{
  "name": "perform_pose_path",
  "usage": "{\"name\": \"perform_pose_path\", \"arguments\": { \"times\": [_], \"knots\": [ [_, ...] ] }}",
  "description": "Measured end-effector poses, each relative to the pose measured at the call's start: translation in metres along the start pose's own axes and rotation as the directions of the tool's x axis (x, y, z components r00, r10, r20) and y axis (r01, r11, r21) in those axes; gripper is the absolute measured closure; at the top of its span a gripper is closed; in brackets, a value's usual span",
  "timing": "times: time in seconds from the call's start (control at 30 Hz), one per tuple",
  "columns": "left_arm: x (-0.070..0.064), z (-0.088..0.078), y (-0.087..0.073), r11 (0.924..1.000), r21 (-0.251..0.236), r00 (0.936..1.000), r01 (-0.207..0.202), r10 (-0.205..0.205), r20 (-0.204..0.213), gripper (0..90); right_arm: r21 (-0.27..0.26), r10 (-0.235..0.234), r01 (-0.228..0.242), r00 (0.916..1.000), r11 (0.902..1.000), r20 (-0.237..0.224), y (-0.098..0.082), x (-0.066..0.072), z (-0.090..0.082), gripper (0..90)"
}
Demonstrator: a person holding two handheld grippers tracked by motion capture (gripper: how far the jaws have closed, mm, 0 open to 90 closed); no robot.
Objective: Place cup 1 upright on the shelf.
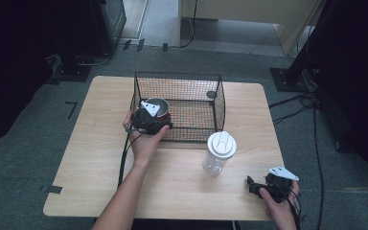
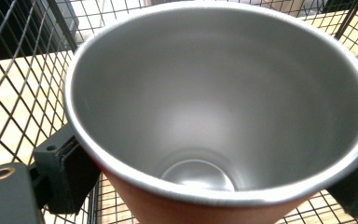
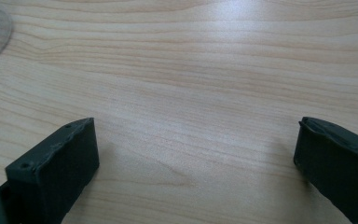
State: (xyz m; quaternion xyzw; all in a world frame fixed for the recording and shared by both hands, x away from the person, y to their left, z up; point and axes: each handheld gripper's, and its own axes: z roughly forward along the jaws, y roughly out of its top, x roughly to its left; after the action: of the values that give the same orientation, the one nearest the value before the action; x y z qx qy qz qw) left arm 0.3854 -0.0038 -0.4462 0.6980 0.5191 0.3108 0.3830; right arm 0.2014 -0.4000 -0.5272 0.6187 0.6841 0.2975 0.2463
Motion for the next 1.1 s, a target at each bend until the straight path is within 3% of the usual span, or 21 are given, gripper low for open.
{"name": "perform_pose_path", "arguments": {
  "times": [0.4, 0.53, 0.67, 0.77, 1.0, 1.1],
  "knots": [
    [0.001, -0.002, 0.0, 1.0, -0.001, 0.9997, -0.001, 0.001, 0.023, 5.7, 0.0, 0.0, 0.0, 1.0, 1.0, 0.0, 0.0, 0.0, 0.0, 0.0],
    [0.001, -0.008, 0.003, 0.9988, -0.047, 0.9997, 0.011, -0.01, 0.021, 0.0, 0.0, 0.0, 0.0, 1.0, 1.0, 0.0, 0.0, 0.0, 0.0, 0.0],
    [0.003, -0.01, 0.004, 0.9989, -0.046, 0.9996, 0.01, -0.008, 0.026, 0.0, 0.0, 0.0, 0.0, 1.0, 1.0, 0.0, 0.0, 0.0, 0.0, 0.0],
    [0.008, -0.012, 0.004, 0.9988, -0.044, 0.9988, 0.022, -0.02, 0.044, 0.0, 0.0, 0.0, 0.0, 1.0, 1.0, 0.0, 0.0, 0.0, 0.0, 0.0],
    [0.009, -0.025, 0.005, 0.9957, -0.089, 0.9967, 0.025, -0.018, 0.079, 0.0, -0.001, -0.002, 0.002, 1.0, 1.0, 0.0, 0.0, 0.0, 0.0, 0.0],
    [0.012, -0.036, 0.008, 0.9913, -0.12, 0.9908, 0.055, -0.039, 0.129, 0.0, 0.0, -0.004, 0.004, 1.0, 1.0, -0.001, 0.0, 0.0, 0.0, 0.0]
  ]
}}
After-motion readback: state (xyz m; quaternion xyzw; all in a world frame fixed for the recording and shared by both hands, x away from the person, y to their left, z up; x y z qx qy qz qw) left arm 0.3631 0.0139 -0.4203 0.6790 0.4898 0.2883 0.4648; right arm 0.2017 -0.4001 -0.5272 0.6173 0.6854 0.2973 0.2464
